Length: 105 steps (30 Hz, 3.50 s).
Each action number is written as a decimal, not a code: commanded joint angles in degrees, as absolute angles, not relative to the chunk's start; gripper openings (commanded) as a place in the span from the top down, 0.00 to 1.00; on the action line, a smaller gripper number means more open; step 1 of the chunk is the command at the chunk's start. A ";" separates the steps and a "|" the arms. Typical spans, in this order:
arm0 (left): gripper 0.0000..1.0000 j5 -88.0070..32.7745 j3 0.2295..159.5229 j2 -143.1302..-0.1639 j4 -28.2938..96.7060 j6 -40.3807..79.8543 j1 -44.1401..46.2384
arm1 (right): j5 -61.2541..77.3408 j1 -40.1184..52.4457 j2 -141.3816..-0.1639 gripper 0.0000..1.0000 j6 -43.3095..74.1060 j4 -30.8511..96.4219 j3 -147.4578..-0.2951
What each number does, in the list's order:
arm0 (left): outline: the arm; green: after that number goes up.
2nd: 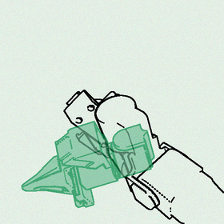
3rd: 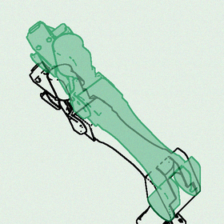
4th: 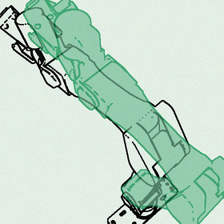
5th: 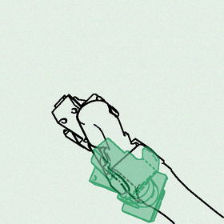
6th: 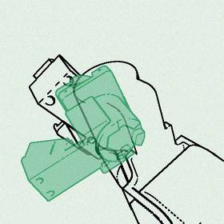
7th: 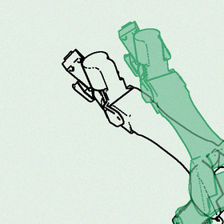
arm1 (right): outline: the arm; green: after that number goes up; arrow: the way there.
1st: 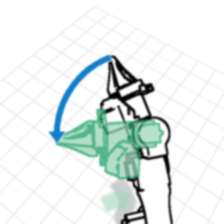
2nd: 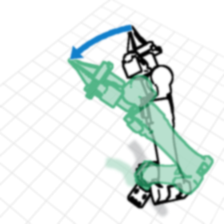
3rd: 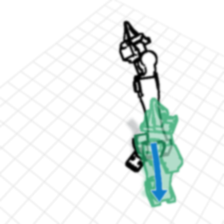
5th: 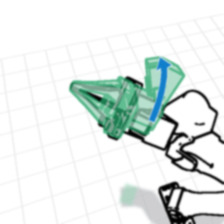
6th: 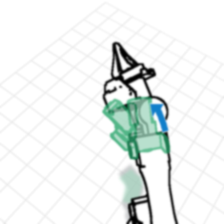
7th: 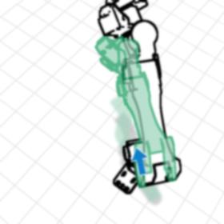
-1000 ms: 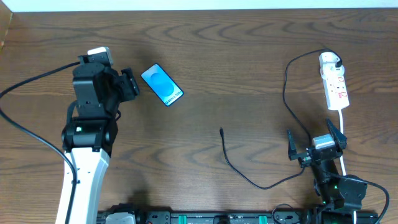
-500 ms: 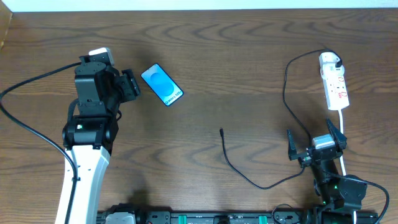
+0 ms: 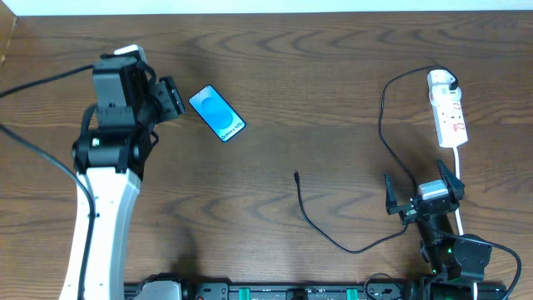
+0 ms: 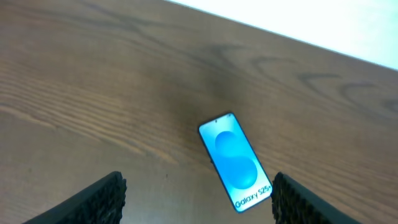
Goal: Plug charger to phone and switch on socket
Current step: 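Raise the left arm and move the left gripper over the phone, then lower the open left gripper down around the phone's bottom edge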
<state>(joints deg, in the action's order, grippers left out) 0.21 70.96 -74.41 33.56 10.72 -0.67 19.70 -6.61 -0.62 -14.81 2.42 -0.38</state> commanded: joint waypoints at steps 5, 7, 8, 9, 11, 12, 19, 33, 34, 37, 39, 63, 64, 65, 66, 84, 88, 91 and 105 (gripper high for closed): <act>0.25 0.73 78.11 -81.36 38.41 14.31 0.08 | 19.66 -6.33 -0.38 0.01 -15.46 2.76 -0.32; 0.25 0.78 79.57 -82.78 39.40 14.33 0.86 | 19.66 -6.33 -0.38 0.01 -15.46 2.76 -0.32; 0.25 1.23 80.31 -83.53 39.90 14.98 1.41 | 19.64 -6.33 -0.38 0.01 -15.46 2.76 -0.32; 0.25 2.07 80.79 -84.05 40.16 15.49 1.78 | 19.66 -6.33 -0.38 0.01 -15.46 2.76 -0.32; 0.25 3.81 81.93 -85.36 40.82 16.01 2.94 | 19.66 -6.33 -0.38 0.01 -15.46 2.76 -0.32; 0.25 4.51 82.61 -86.04 41.30 16.29 3.55 | 19.66 -6.33 -0.38 0.01 -15.46 2.76 -0.32; 0.25 5.69 86.43 -90.56 44.07 19.49 5.74 | 19.64 -6.33 -0.38 0.01 -15.46 2.76 -0.32; 0.25 7.16 94.30 -98.65 49.28 24.82 7.70 | 19.66 -6.33 -0.38 0.01 -15.46 2.76 -0.32; 0.25 7.18 94.52 -99.04 49.47 25.45 7.77 | 19.66 -6.33 -0.38 0.01 -15.46 2.76 -0.32; 0.25 7.16 94.98 -100.18 49.95 27.40 7.75 | 19.66 -6.33 -0.38 0.01 -15.46 2.79 -0.32; 0.25 7.14 95.72 -101.27 50.54 28.23 7.75 | 19.66 -6.33 -0.38 0.01 -15.46 2.76 -0.32; 0.25 6.87 96.73 -105.84 53.32 27.51 7.79 | 19.66 -6.33 -0.38 0.01 -15.46 2.76 -0.32; 0.25 6.52 96.73 -105.84 53.45 27.51 7.81 | 19.66 -6.33 -0.38 0.01 -15.46 2.76 -0.32; 0.25 6.50 96.73 -105.84 53.49 27.51 7.81 | 19.66 -6.33 -0.38 0.01 -15.46 2.76 -0.32; 0.25 6.48 96.73 -105.84 53.28 27.51 7.81 | 19.66 -6.33 -0.38 0.01 -15.46 2.76 -0.32; 0.25 7.25 97.73 -112.27 51.09 35.40 9.72 | 19.66 -6.33 -0.38 0.01 -15.46 2.76 -0.32; 0.25 7.33 97.73 -113.60 51.07 38.61 9.72 | 19.66 -6.33 -0.38 0.01 -15.46 2.76 -0.32; 0.25 7.29 97.73 -114.74 51.09 38.92 9.74 | 19.66 -6.33 -0.38 0.01 -15.46 2.79 -0.32; 0.25 7.09 97.34 -116.84 49.98 41.32 9.74 | 19.66 -6.33 -0.38 0.01 -15.46 2.76 -0.32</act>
